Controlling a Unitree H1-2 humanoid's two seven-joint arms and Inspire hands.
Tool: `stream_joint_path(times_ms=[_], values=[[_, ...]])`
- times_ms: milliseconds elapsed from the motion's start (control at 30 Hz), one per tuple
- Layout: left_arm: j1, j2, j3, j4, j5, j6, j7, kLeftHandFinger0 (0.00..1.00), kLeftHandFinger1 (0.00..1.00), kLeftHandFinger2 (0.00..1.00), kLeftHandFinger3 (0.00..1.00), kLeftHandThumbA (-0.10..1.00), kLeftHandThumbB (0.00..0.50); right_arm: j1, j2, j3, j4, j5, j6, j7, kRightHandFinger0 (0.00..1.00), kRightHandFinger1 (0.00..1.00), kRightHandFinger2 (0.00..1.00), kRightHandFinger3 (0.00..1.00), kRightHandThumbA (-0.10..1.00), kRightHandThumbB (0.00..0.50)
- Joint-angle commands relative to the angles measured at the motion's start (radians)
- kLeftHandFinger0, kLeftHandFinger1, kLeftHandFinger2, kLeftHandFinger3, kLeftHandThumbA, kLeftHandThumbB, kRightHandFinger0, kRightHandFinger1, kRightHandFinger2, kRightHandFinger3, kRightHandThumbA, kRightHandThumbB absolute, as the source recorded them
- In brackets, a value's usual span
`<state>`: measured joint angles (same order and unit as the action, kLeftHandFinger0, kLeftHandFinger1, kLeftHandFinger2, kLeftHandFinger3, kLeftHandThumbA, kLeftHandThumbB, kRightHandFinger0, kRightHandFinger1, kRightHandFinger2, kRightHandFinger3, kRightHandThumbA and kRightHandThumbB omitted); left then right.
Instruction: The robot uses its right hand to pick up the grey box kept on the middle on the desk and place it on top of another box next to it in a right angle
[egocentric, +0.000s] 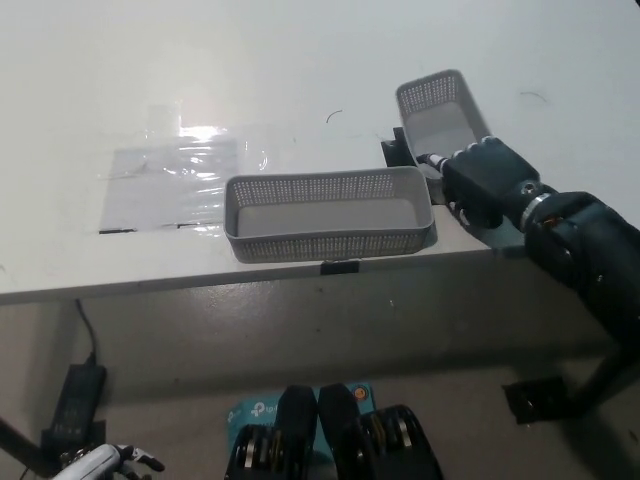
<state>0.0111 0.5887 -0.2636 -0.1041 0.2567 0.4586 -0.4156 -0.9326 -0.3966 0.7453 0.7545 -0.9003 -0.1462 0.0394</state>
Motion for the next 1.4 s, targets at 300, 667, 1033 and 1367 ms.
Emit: stream_joint_path(times_ms=[300,667,1033,1367], values=[[-0.016,0.033,0.018,-0.024,0.007,-0.007,-0.016,0.43,0.42,0.59,0.72,0.31,0.348,-0.005,0.022,-0.020,0.018,-0.024,-0.048,-0.060,0.00,0.05,0.36,0.00,-0.10,0.121],[-0.001,0.026,0.016,-0.027,0.017,-0.011,-0.008,0.47,0.45,0.63,0.73,0.33,0.350,0.055,0.067,-0.222,0.025,0.082,-0.029,-0.198,0.00,0.06,0.42,0.11,-0.10,0.175],[0.004,0.016,0.019,-0.014,0.012,-0.012,-0.006,0.45,0.43,0.58,0.72,0.32,0.353,0.067,0.082,-0.364,0.002,0.137,-0.023,-0.235,0.00,0.18,0.51,0.29,-0.10,0.196],[0.005,0.016,0.018,-0.006,0.018,-0.019,-0.002,0.44,0.43,0.59,0.72,0.32,0.340,0.029,0.053,-0.404,-0.064,0.130,-0.022,-0.214,0.00,0.14,0.45,0.29,-0.10,0.221]])
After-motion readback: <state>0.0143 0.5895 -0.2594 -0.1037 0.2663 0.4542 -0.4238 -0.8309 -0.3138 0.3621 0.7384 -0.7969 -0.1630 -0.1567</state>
